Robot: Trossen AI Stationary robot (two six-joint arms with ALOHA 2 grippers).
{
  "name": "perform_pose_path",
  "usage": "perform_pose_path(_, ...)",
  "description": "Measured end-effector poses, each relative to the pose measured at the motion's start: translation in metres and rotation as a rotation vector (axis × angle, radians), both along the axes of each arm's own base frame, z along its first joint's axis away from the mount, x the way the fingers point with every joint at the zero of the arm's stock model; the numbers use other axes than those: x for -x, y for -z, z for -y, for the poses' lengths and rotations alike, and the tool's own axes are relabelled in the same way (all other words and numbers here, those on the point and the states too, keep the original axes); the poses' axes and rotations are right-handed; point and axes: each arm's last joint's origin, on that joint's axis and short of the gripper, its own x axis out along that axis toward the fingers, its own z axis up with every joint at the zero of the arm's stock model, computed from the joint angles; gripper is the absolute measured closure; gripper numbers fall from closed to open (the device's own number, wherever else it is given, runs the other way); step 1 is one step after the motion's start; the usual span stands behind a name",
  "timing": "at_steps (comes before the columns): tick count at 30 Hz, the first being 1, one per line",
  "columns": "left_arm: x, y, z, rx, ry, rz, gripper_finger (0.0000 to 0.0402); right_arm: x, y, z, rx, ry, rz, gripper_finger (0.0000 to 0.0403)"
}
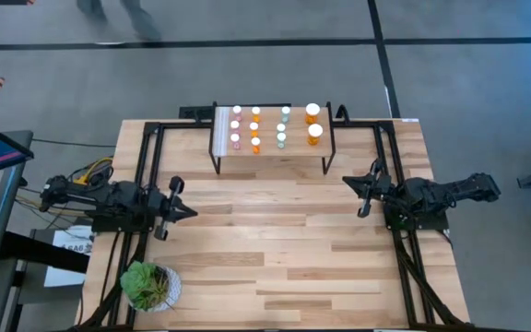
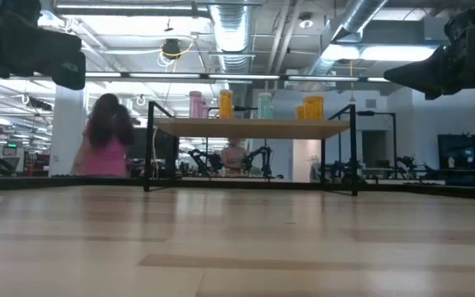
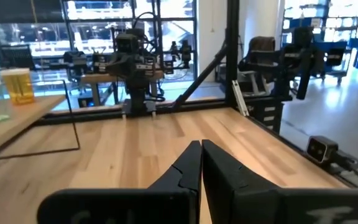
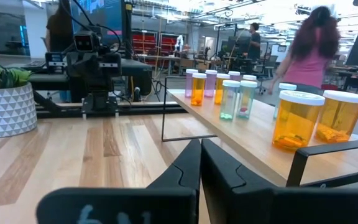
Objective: Pick and place medicine bottles onto shelf by color
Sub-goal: Return to Home Position
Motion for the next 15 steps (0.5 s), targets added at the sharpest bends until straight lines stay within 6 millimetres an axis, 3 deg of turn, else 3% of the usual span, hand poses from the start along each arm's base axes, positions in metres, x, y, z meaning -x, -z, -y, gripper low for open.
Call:
perform_pose_path(10,0.0003,-0.0007,0.0010,0.055,0.037,-0.005,0.0400,0.0000,0.0001,0.0000,0.000,0.000,0.000,0.0370)
perform_pose_path(15,-0.0002,0.0004,-0.0010,0.053,-0.034,-0.015,0.0400,0.0000,0.0001,0.0000,0.000,0.000,0.000,0.0370)
